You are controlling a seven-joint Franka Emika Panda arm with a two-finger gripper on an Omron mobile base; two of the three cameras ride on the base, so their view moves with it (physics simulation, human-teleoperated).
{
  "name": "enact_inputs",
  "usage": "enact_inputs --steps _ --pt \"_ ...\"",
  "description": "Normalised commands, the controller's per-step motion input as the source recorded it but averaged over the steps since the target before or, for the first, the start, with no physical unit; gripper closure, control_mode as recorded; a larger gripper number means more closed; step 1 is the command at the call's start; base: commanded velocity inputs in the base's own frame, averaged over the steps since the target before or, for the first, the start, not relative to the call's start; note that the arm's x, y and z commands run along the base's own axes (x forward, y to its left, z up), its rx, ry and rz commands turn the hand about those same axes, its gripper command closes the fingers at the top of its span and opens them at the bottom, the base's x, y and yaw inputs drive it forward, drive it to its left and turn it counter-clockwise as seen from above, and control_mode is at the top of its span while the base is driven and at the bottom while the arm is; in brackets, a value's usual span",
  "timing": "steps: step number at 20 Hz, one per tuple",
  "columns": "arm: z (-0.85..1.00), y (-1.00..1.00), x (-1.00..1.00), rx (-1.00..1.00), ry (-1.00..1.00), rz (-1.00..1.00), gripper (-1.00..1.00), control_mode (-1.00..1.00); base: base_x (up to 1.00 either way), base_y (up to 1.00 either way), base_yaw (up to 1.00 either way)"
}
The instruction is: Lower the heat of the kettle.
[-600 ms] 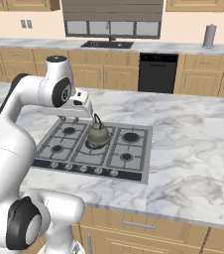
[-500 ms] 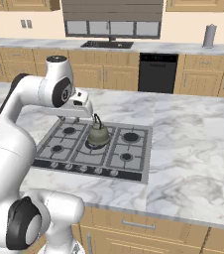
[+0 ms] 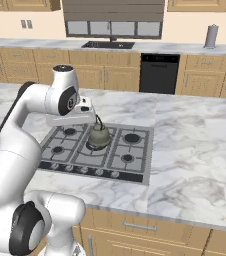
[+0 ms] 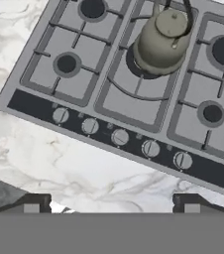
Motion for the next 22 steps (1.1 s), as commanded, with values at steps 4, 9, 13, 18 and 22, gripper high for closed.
enact_inputs --steps 4,9,13,18,22 --pt "-0.17 0.0 0.0 -0.1 0.0 0.48 -1.0 -1.0 0.0 0.0 0.0" --pt "-0.15 0.0 -0.05 -0.03 -0.03 0.52 -1.0 -1.0 0.0 0.0 0.0" --pt "-0.26 0.0 -0.21 -0.02 -0.11 0.48 -1.0 -1.0 0.0 0.0 0.0" --pt "-0.29 0.0 -0.08 -0.07 -0.02 0.39 -1.0 -1.0 0.0 0.0 0.0" --pt "-0.27 0.01 0.0 -0.12 0.02 0.32 -1.0 -1.0 0.0 0.0 0.0"
